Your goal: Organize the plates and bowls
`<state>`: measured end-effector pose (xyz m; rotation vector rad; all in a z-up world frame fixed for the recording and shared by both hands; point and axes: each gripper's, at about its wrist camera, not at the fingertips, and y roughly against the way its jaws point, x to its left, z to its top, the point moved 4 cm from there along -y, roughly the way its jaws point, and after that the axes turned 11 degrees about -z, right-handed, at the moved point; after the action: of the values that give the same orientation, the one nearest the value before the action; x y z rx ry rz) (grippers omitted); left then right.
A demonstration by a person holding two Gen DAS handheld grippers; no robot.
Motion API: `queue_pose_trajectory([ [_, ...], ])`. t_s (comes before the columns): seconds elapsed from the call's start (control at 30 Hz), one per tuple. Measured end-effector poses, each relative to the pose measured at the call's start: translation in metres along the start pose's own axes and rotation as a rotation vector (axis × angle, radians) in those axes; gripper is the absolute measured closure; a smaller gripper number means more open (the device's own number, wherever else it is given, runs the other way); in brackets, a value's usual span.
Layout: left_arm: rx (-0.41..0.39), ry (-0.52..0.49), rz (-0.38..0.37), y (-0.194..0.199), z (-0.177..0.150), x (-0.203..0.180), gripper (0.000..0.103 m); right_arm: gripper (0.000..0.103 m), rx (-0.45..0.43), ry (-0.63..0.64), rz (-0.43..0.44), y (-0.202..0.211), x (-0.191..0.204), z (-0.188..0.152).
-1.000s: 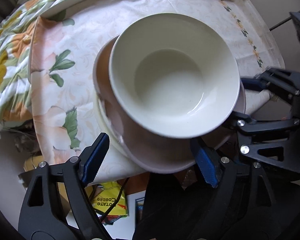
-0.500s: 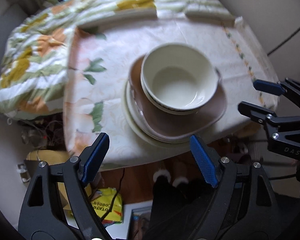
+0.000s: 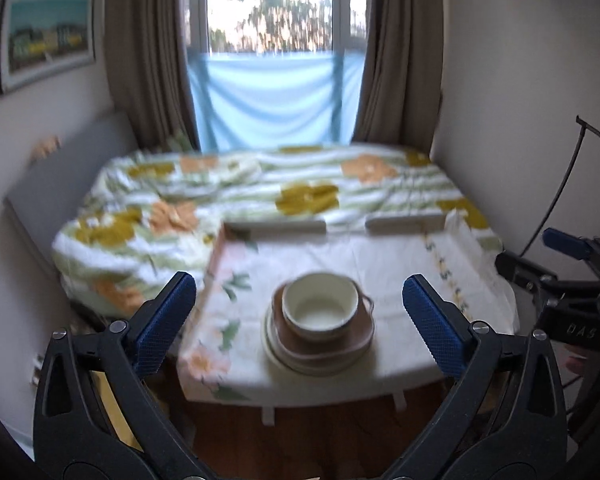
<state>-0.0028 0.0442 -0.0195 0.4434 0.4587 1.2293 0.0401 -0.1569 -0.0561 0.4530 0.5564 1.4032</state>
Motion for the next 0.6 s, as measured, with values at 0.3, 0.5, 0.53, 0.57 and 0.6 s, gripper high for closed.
queue_pose_trajectory([
  [0.3, -0.13, -0.005, 0.012, 0.028, 0.008, -0.007, 0.0, 0.001, -0.115, -0.091, -0.095, 0.028, -0.019, 0.004],
  [0.5, -0.158, -0.035, 0.05, 0.027, 0.008, -0.005, 0.0, 0.001, -0.131, -0.105, -0.1, 0.025, -0.019, 0.004],
  [0.53, -0.158, -0.035, 0.05, 0.027, 0.008, -0.004, 0.0, 0.001, -0.132, -0.103, -0.102, 0.026, -0.018, 0.003],
  [0.57, -0.158, -0.036, 0.051, 0.027, 0.008, -0.004, 0.0, 0.001, -0.133, -0.101, -0.103, 0.026, -0.018, 0.003],
  [0.6, -0.159, -0.035, 0.055, 0.026, 0.008, -0.003, 0.0, 0.001, -0.136, -0.097, -0.104, 0.025, -0.017, 0.004],
])
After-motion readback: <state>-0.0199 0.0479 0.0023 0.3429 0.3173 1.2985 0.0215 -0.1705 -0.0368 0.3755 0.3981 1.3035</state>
